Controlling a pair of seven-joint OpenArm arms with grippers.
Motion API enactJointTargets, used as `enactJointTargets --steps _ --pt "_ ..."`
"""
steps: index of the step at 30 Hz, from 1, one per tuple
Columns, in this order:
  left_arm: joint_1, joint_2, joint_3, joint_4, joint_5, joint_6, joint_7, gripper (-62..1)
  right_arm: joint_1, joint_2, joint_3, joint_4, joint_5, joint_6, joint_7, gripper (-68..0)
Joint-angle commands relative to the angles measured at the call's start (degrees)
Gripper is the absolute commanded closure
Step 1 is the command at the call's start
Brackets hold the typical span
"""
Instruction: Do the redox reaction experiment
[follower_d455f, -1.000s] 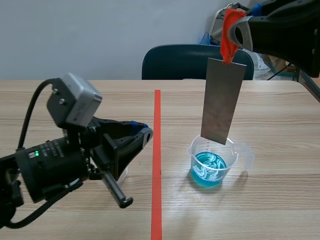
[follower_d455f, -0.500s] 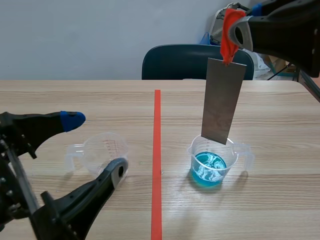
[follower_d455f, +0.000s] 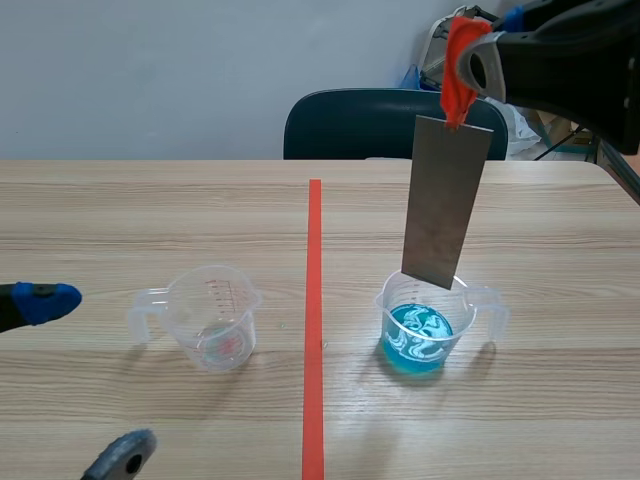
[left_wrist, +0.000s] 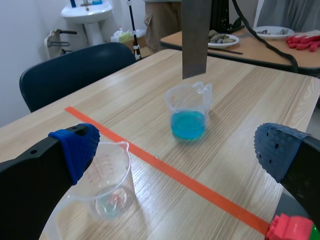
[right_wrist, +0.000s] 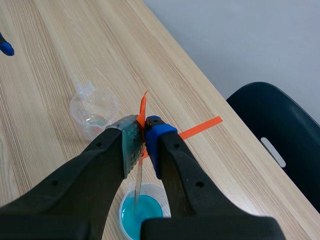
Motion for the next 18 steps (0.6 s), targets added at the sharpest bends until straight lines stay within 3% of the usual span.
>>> enactJointTargets --steps 1,13,18 --pt "1.5 0.1 -0.7 1.4 -0.5 0.0 -1.2 -62.3 0.7 0.8 0.7 0.3 0.4 0.4 0.9 -0.6" --pt "10.0 0.2 -8.3 1.4 -0.7 0.6 -1.8 -62.3 0.7 0.8 0.7 0.3 0.4 0.4 0.9 -0.6" --pt "12.9 0.2 -10.6 1.4 -3.1 0.6 -3.0 -62.3 0.7 0.8 0.7 0.3 0.4 0.4 0.9 -0.6"
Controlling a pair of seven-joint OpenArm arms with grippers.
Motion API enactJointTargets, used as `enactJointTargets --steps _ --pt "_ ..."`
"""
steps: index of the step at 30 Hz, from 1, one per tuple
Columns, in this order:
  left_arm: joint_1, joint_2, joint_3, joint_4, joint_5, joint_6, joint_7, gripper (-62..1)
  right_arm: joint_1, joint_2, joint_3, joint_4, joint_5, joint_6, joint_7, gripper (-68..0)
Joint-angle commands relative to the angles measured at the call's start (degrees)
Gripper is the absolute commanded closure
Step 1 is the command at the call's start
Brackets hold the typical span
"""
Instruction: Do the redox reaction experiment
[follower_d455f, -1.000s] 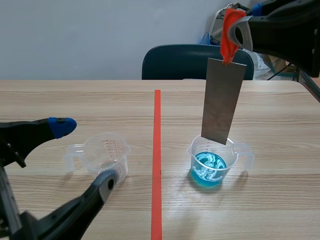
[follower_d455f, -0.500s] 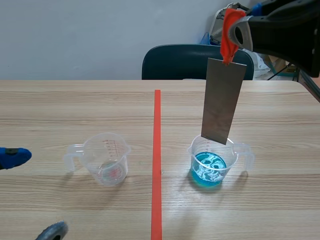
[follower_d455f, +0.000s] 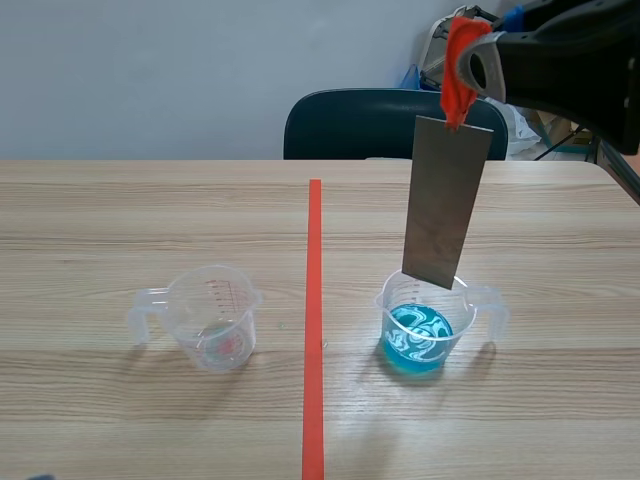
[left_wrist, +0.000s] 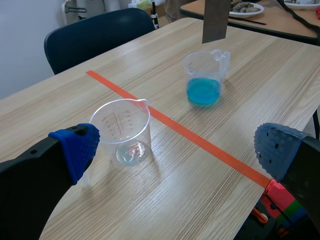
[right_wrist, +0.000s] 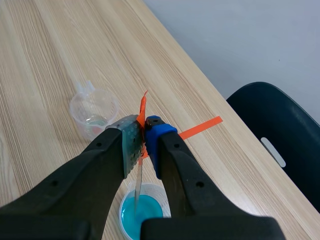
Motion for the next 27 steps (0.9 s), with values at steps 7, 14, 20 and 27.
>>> enactJointTargets --steps 7,14,20,27 --pt "1.6 0.2 -0.9 1.4 -2.1 0.2 -0.1 -62.3 0.7 0.8 0.7 0.3 0.4 0.4 0.9 -0.6" --pt "1.6 0.2 -0.9 1.4 -5.4 1.1 3.5 -62.3 0.7 0.8 0.7 0.3 0.4 0.4 0.9 -0.6" --pt "1.5 0.2 -0.9 1.4 -5.4 2.3 3.6 -62.3 0.7 0.8 0.7 0.3 0.4 0.4 0.9 -0.6" --pt "1.5 0.2 -1.0 1.4 -5.4 5.8 4.0 -62.3 0.7 0.8 0.7 0.3 0.4 0.4 0.9 -0.6"
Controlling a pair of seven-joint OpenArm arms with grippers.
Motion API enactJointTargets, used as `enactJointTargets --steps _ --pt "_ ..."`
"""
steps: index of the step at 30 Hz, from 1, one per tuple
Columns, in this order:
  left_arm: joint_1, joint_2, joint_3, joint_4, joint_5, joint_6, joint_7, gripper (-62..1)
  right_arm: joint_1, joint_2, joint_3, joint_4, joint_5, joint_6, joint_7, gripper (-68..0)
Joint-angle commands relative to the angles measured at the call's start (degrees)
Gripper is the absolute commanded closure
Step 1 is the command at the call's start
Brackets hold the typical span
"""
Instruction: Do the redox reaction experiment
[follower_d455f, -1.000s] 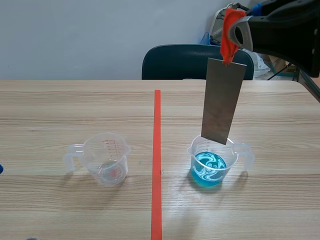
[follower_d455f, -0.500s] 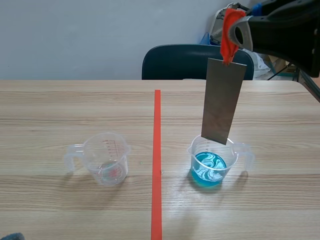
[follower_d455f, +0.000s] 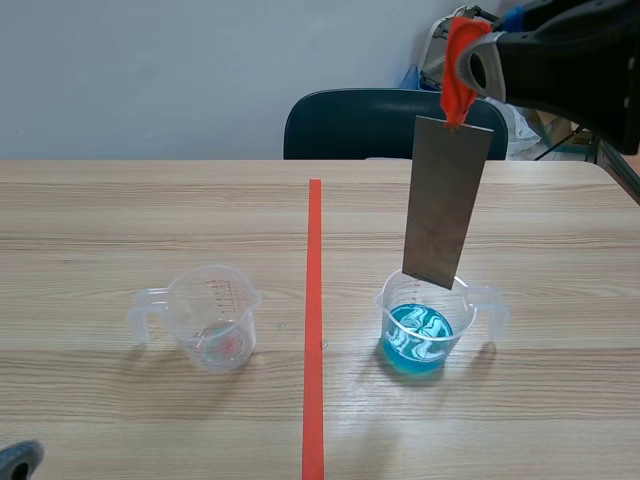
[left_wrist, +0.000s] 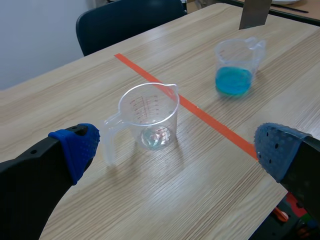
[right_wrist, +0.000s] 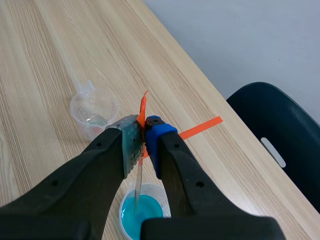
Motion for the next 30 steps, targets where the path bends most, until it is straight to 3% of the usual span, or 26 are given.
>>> enactJointTargets --steps 1,6,30 --pt "0.6 0.3 -0.2 1.4 -0.5 0.7 -0.2 -62.3 0.7 0.8 0.7 0.3 0.4 0.4 0.9 -0.6" --pt "0.6 0.3 -0.3 1.4 -0.5 2.6 0.1 -62.3 0.7 0.8 0.7 0.3 0.4 0.4 0.9 -0.6" --pt "0.6 0.3 -0.3 1.4 -0.4 2.6 0.1 -62.3 0.7 0.8 0.7 0.3 0.4 0.4 0.9 -0.6"
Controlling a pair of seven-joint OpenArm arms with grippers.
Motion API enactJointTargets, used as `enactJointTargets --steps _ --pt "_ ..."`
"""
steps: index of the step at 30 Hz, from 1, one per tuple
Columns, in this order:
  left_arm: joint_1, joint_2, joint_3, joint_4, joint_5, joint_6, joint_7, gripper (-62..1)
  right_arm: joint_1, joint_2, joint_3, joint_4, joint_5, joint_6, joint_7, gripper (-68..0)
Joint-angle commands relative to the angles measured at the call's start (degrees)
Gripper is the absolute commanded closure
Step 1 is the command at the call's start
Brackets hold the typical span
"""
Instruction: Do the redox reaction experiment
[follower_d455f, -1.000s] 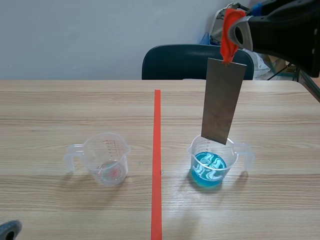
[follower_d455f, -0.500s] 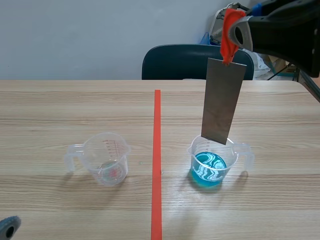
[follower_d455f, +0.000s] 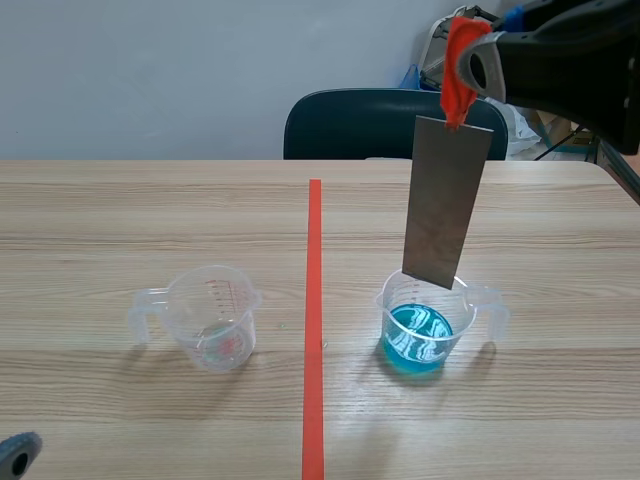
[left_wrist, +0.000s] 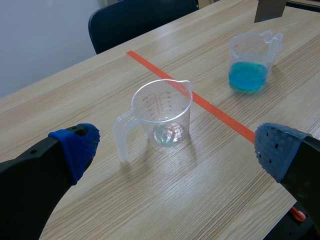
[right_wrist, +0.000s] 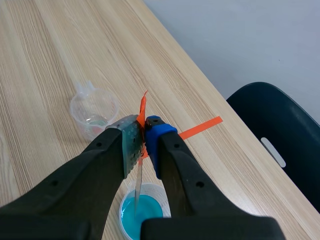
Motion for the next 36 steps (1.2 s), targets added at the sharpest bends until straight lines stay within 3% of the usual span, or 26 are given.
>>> enactJointTargets --steps 1,36 --pt "0.6 0.3 -0.3 1.4 -0.4 0.1 -0.6 -62.3 0.7 0.8 0.7 0.3 0.4 0.4 0.9 -0.6" --pt "0.6 0.3 -0.3 1.4 -0.4 0.1 1.4 -62.3 0.7 0.8 0.6 0.3 0.4 0.4 0.7 -0.6"
